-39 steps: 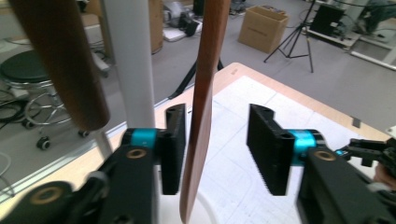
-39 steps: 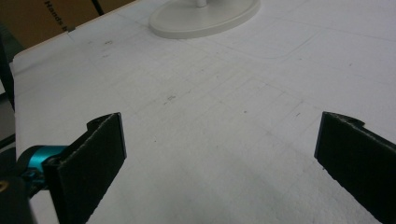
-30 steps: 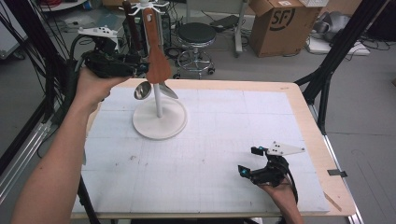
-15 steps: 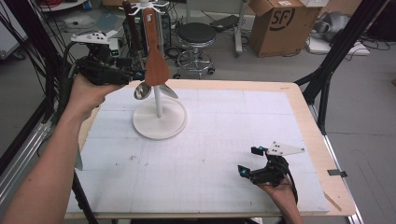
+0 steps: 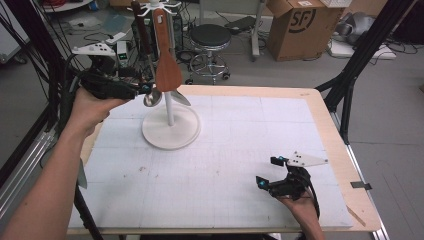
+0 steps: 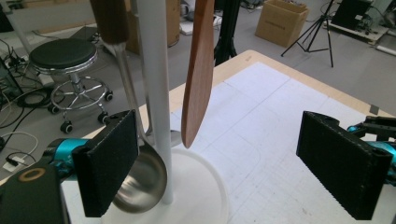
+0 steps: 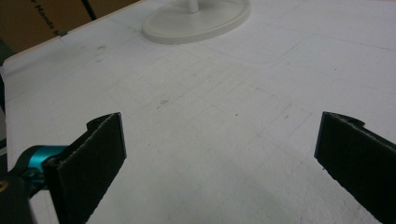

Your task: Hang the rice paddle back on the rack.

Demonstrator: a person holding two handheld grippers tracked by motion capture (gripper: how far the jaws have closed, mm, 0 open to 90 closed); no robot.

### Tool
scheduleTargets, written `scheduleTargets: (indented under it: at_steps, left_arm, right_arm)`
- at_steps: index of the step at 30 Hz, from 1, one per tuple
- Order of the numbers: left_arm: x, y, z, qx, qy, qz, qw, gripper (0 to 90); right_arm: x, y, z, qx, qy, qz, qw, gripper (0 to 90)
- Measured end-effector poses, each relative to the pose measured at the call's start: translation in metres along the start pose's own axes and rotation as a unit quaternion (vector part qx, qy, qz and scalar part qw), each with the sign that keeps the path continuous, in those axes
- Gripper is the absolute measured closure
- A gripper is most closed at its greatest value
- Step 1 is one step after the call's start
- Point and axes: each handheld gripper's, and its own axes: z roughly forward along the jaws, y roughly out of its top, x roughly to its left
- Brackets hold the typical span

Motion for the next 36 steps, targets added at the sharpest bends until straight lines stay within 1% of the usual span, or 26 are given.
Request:
scheduleTargets:
  at_steps: [3,7,13,14,15,18,23,25,26,31,36]
  left_arm:
    - [-0.001,-0.005,-0.002,-0.001,-0.001,-0.001,1.0000,10.6]
    - [-0.004,-0.010,-0.003,0.005,0.000,0.003,1.0000,7.6]
    - [-0.009,-0.019,-0.007,0.001,-0.002,0.006,1.0000,6.4]
    - [-0.011,-0.021,-0.006,-0.003,-0.007,0.004,1.0000,6.2]
    - [-0.012,-0.023,-0.007,-0.001,-0.007,0.007,1.0000,6.2]
    - [-0.015,-0.031,-0.006,0.005,-0.008,0.012,0.9999,5.4]
    - [-0.020,-0.046,-0.004,0.011,-0.014,0.007,0.9998,5.1]
    - [-0.022,-0.053,-0.003,0.015,-0.013,0.010,0.9998,1.8]
    - [-0.023,-0.056,-0.002,0.015,-0.015,0.010,0.9997,1.7]
    - [-0.027,-0.069,0.000,0.015,-0.019,0.005,0.9997,1.7]
    - [-0.030,-0.081,0.000,0.009,-0.023,0.001,0.9997,1.7]
  right_arm:
    - [0.001,0.000,0.000,0.001,-0.002,0.002,1.0000,1.1]
    - [0.002,0.000,-0.001,-0.002,-0.002,0.001,1.0000,1.1]
    - [0.004,-0.001,-0.003,-0.003,-0.008,0.001,1.0000,1.1]
    - [0.003,-0.001,-0.004,-0.002,-0.008,0.001,1.0000,1.1]
    - [0.003,-0.001,-0.004,-0.002,-0.010,0.005,0.9999,1.1]
    - [0.001,-0.003,-0.005,-0.002,-0.014,0.003,0.9999,1.1]
    - [0.002,-0.003,-0.006,0.000,-0.014,0.006,0.9999,1.1]
    - [0.001,-0.004,-0.006,0.001,-0.014,0.005,0.9999,1.1]
    - [0.002,-0.004,-0.006,0.001,-0.015,0.005,0.9999,1.1]
    - [0.002,-0.004,-0.005,0.001,-0.014,0.006,0.9999,1.1]
    - [0.002,-0.004,-0.005,0.002,-0.014,0.006,0.9999,1.1]
